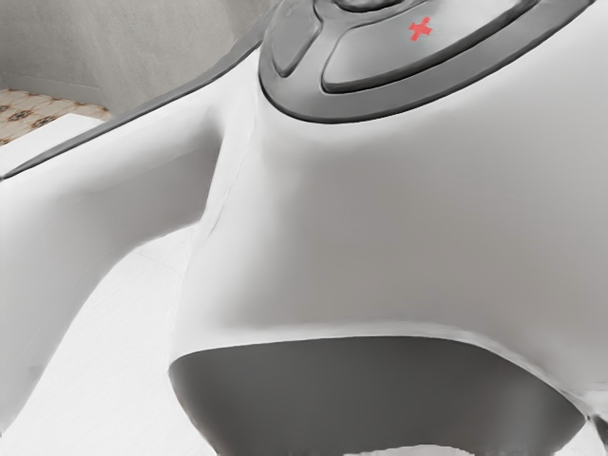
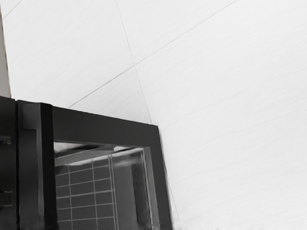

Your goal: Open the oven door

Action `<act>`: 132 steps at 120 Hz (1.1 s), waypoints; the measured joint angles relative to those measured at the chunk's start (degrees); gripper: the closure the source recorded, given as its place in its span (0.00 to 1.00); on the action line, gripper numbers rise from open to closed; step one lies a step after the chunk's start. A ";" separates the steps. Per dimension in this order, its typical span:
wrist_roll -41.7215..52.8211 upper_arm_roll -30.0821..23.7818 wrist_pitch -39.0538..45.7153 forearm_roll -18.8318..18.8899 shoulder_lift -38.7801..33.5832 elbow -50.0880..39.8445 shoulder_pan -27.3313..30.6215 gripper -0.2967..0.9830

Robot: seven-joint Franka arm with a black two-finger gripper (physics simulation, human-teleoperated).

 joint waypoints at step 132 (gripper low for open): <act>3.28 5.71 0.86 -2.15 3.45 -0.91 1.14 0.25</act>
